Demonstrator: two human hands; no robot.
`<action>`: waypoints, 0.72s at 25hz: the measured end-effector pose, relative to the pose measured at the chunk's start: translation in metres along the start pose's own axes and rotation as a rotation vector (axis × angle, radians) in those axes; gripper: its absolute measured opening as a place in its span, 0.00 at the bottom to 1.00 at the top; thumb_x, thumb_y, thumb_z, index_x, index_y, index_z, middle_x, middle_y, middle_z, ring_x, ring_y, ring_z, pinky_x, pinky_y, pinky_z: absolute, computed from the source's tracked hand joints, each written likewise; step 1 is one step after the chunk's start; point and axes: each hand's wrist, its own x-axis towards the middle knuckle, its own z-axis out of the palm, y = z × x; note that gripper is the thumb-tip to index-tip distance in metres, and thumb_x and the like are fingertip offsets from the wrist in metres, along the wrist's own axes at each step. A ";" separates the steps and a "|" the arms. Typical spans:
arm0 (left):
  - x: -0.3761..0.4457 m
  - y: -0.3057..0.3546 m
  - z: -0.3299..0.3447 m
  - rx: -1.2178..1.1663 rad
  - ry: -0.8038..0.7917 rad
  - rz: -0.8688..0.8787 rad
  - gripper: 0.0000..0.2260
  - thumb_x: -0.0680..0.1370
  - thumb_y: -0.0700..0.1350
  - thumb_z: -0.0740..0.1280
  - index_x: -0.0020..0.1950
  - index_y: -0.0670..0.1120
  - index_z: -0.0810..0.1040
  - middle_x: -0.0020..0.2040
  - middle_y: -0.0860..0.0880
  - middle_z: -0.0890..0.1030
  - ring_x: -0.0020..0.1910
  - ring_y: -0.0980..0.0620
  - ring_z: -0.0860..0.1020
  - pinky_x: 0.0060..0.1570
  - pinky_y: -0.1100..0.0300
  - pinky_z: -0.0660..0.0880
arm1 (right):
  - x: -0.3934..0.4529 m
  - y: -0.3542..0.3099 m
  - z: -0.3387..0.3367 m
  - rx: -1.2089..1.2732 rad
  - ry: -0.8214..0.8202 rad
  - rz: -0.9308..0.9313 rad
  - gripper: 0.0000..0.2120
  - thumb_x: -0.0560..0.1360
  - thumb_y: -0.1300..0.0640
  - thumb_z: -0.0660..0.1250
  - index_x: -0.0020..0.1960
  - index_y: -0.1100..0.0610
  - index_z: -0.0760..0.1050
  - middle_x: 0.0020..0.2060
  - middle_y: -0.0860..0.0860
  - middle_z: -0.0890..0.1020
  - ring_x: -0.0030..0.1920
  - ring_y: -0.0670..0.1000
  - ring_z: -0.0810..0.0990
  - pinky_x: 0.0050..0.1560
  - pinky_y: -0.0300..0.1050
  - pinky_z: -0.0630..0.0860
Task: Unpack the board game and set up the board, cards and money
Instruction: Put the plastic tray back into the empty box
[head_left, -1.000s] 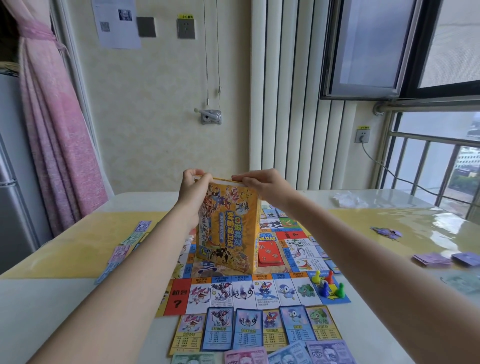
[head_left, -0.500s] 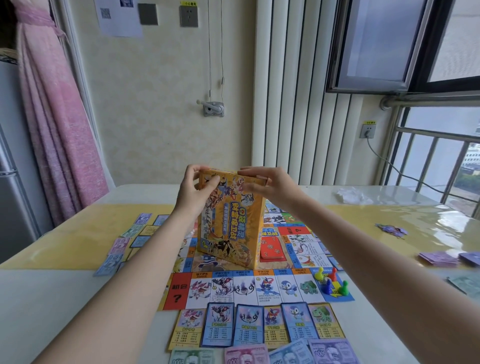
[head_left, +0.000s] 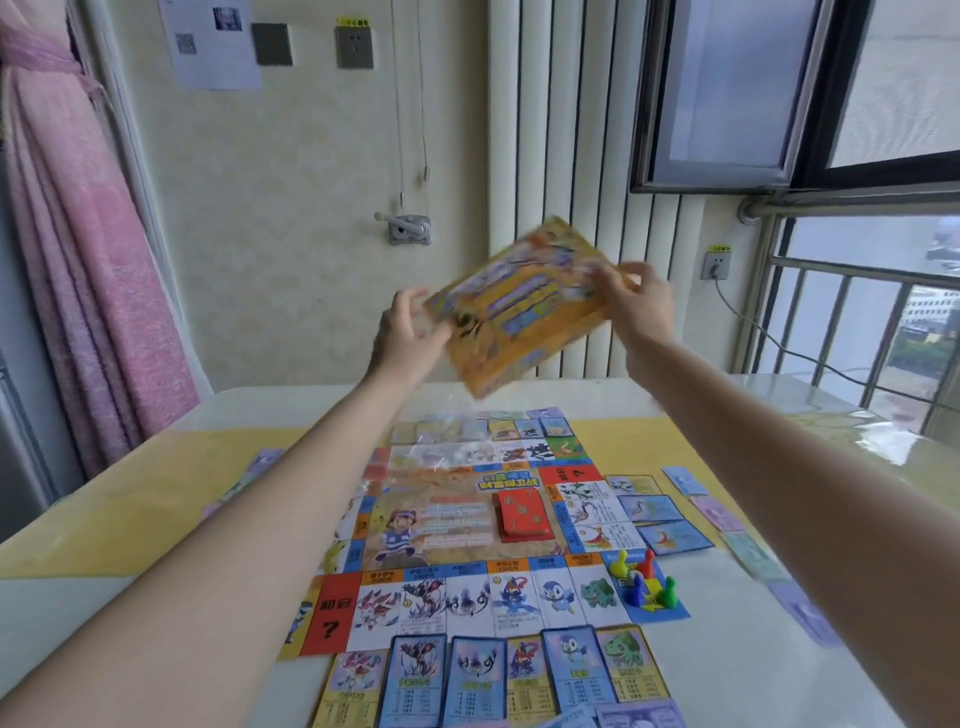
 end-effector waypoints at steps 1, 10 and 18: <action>0.001 -0.001 0.016 0.015 -0.056 -0.018 0.22 0.76 0.40 0.65 0.69 0.47 0.67 0.64 0.43 0.71 0.62 0.45 0.73 0.57 0.58 0.69 | 0.016 0.011 -0.014 0.025 0.114 0.115 0.15 0.73 0.49 0.66 0.54 0.59 0.72 0.43 0.54 0.76 0.34 0.48 0.73 0.29 0.37 0.67; 0.009 0.002 0.176 -0.051 -0.562 -0.143 0.23 0.77 0.39 0.62 0.72 0.47 0.64 0.68 0.46 0.69 0.56 0.45 0.76 0.59 0.51 0.75 | 0.072 0.100 -0.139 0.231 0.308 0.601 0.09 0.77 0.59 0.63 0.39 0.58 0.66 0.45 0.58 0.73 0.32 0.51 0.72 0.16 0.36 0.72; 0.017 -0.013 0.272 0.436 -0.781 0.052 0.22 0.78 0.42 0.59 0.72 0.43 0.64 0.71 0.45 0.68 0.69 0.47 0.68 0.63 0.59 0.67 | 0.133 0.157 -0.180 0.317 0.574 0.570 0.23 0.75 0.60 0.64 0.67 0.62 0.60 0.60 0.60 0.73 0.39 0.56 0.80 0.21 0.40 0.76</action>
